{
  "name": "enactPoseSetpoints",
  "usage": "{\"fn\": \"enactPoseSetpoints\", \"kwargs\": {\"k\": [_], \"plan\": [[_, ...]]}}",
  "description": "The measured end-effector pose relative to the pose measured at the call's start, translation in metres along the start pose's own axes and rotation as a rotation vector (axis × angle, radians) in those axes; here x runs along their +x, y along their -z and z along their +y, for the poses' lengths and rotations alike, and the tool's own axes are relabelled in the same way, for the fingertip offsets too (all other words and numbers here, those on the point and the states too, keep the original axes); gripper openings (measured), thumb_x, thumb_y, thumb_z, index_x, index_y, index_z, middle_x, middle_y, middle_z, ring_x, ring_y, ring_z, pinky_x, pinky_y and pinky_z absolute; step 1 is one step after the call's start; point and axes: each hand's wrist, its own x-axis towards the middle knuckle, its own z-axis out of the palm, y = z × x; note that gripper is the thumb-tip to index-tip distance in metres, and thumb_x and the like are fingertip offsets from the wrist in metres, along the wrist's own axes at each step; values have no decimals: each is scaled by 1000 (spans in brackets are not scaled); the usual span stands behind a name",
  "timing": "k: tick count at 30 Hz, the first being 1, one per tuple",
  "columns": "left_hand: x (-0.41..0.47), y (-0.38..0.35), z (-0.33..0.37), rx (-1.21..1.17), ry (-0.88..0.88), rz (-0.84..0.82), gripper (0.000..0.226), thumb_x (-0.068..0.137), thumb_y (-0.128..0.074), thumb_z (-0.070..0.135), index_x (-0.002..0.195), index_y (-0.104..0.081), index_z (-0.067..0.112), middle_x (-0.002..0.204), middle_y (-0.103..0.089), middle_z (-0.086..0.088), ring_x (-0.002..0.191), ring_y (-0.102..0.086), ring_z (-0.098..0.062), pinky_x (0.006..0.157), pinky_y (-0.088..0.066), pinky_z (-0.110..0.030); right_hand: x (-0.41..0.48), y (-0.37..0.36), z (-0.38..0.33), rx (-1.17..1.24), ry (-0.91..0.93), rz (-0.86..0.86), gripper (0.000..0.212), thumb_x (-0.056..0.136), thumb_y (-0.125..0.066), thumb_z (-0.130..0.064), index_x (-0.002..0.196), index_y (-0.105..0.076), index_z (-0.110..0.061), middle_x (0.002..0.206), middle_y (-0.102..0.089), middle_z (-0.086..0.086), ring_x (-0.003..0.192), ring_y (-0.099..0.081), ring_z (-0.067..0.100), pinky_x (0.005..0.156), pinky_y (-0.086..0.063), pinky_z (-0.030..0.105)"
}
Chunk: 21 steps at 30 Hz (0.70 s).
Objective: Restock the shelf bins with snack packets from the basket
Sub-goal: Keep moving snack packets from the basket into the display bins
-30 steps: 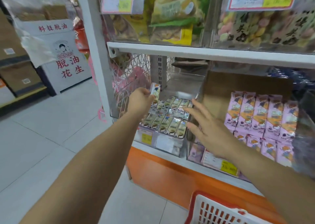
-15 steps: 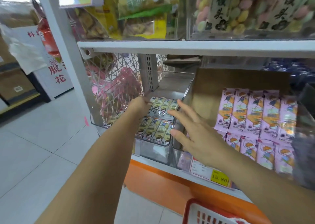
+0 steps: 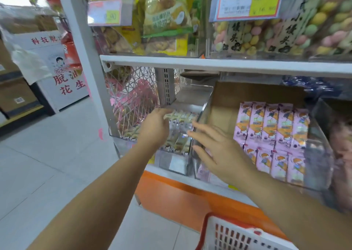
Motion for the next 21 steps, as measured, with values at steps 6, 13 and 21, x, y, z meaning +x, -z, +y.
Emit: {"fn": "enactPoseSetpoints", "kwargs": {"k": [6,13,21], "plan": [[-149,-15,2,-260,-199,237,29,87,-44,14,106,-66,15,99,-63,12,92,-59,-6,79,-44,-22,-101,-7,-22,129,30,35,24,92,-50,-21,93,-70,-8,86,-69,0,79,-56,9,79,-38,8],[-241,-110,-26,-236,39,-245,37,92,-54,11,127,-56,21,122,-57,6,108,-55,-12,84,-36,-16,-210,-37,11,73,-496,-504,24,99,-46,-31,94,-65,-17,86,-65,-3,75,-58,15,70,-47,31],[-262,-157,-33,-361,54,-459,37,95,-40,44,131,-33,51,129,-48,20,118,-47,0,101,-40,-27,-291,-79,57,82,-906,-935,29,99,-45,-22,119,-61,-7,118,-63,15,108,-59,27,95,-45,36]]}}
